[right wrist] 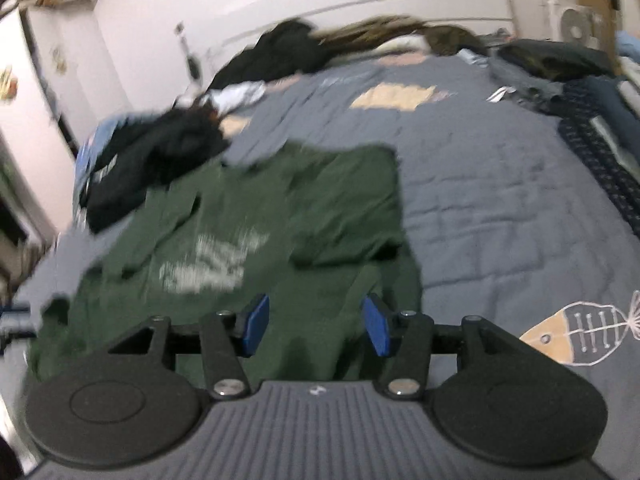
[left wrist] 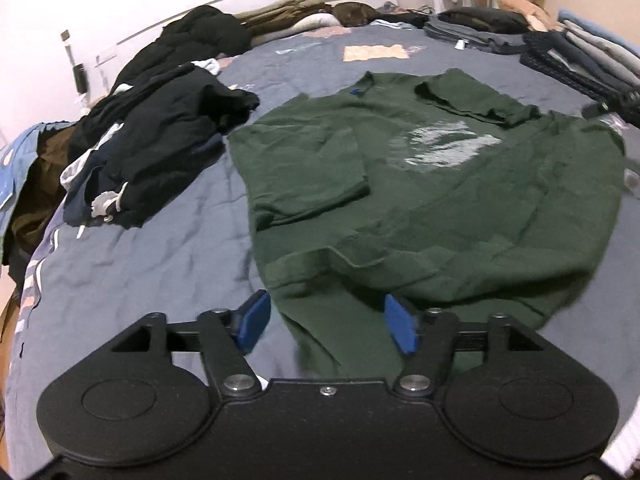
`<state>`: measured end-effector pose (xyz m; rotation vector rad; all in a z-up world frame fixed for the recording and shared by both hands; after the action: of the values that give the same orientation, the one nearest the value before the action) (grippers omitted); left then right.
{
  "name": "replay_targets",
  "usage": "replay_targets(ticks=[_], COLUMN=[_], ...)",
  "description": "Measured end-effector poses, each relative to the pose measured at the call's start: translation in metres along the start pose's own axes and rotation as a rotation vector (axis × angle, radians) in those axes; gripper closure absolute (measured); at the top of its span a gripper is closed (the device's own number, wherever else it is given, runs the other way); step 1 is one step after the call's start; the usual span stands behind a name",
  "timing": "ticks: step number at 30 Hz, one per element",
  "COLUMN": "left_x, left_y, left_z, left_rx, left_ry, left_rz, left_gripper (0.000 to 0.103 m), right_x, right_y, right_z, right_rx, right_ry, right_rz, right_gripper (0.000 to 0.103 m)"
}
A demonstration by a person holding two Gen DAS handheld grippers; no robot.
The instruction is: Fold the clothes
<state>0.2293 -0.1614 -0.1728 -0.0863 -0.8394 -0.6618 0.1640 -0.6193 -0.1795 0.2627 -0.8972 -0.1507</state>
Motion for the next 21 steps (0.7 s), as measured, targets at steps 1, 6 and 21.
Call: replay_targets(ticks=[1,6,21], left_x=[0.001,0.012,0.074], left_y=[0.003,-0.015,-0.101], left_z=[-0.003,-0.009,-0.019], left_rx=[0.012,-0.003,-0.408], left_ry=[-0.006,-0.021,0.019], left_rz=[0.010,-0.158,-0.270], left_gripper=[0.039,0.039,0.039], right_x=[-0.002,-0.004,-0.007], right_y=[0.001,-0.001,-0.004], right_z=[-0.003,-0.009,-0.017], right_rx=[0.002,0.011,0.032], right_ry=[0.013,0.006,0.019], right_rz=[0.004,-0.005,-0.065], right_gripper=[0.051,0.051,0.046])
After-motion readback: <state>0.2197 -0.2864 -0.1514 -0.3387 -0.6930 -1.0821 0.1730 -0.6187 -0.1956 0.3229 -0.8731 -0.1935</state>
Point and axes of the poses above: each gripper's, at about its wrist camera, not at the fingertips, and z roughly against the way its jaws point, y to its left, x to its top, the point moved 4 cm from there along -z, roughly the way its jaws point, and after that the axes turned 2 degrees about -y, right-handed, at the moved point
